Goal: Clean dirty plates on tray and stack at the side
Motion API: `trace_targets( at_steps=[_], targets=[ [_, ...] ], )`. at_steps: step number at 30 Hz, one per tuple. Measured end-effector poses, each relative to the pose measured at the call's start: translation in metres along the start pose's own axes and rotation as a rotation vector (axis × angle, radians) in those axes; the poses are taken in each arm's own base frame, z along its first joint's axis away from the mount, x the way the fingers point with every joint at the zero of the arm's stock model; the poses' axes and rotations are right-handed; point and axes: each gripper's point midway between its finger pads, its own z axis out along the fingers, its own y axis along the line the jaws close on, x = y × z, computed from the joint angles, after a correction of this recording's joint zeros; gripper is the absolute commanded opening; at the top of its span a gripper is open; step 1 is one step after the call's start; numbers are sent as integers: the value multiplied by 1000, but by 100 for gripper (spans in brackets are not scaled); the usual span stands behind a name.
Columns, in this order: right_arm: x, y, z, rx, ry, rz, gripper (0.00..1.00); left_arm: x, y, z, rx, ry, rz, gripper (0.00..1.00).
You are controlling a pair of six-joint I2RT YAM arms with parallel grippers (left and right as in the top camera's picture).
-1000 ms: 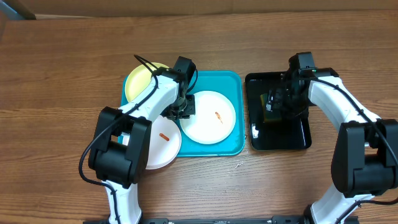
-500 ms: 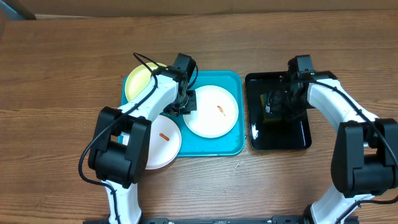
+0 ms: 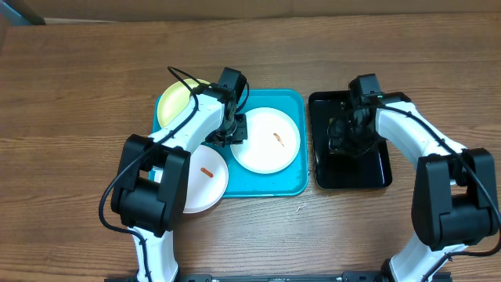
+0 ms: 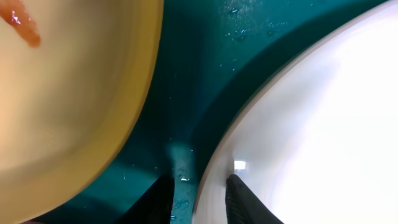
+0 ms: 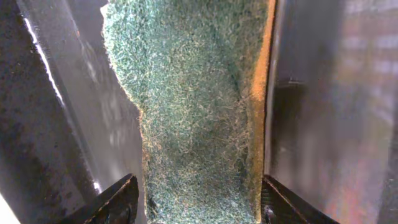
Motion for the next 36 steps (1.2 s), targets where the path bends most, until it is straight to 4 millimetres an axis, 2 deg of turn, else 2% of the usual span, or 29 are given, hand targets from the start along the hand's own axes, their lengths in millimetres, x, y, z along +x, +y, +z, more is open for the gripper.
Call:
trace_targets(
  at_steps=[3,11,12,13,14,18,19,20,21,24,26,30,36],
  targets=[
    [0,-3,0,16,-3,3,57,1,1,0,-2,4,0,30],
    [2,-6,3,27,0,6,58,1,1,0,-3,6,0,31],
    [4,-6,5,28,3,10,55,2,1,0,-3,6,0,31],
    [5,-7,5,28,6,13,36,2,1,0,-3,6,0,31],
    [6,-7,6,29,8,15,4,2,1,0,-3,6,0,31],
    [9,-7,8,31,15,26,4,2,1,0,-4,8,0,31],
    [9,-7,8,32,17,26,4,2,1,0,-4,8,0,31],
    [11,-8,8,34,22,27,37,2,1,0,-4,8,-1,35],
    [13,-8,6,38,35,29,52,2,1,0,-4,8,0,37],
    [9,-6,-2,41,37,32,69,2,1,0,-4,8,-1,40],
    [-6,-2,-11,36,-8,20,72,2,1,0,-4,8,0,40],
    [-34,1,-20,42,-111,15,72,2,1,0,-4,8,-1,41],
    [-49,-1,-14,51,-192,9,72,2,1,0,-4,9,-1,42]
  ],
)
